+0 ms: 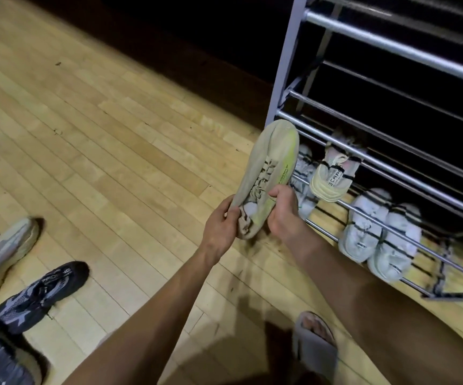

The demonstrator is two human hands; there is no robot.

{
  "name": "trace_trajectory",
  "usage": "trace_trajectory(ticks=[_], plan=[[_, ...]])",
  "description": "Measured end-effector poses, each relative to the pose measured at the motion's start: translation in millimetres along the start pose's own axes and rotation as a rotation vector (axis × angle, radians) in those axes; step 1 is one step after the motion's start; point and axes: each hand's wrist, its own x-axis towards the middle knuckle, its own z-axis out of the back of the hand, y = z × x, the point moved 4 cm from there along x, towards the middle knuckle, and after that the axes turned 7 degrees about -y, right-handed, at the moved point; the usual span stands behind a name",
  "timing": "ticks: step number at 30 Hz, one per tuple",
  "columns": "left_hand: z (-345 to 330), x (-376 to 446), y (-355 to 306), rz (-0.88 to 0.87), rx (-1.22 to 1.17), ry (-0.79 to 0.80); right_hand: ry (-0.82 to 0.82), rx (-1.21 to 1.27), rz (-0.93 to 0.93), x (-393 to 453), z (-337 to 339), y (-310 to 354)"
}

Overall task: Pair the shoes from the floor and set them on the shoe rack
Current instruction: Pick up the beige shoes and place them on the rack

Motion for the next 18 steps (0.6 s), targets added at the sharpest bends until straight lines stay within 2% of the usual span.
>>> trace_trajectory(ticks=[6,18], plan=[[-15.8,-2.3,-1.5,0.072,-0.109,0.037,0.049,0.031,-0.031,11.0,15.0,6.5],[-28.9,-8.5,2.9,0.123,-0.124,0.085,0.043,0.028,0.018,17.6,30.2,7.7]])
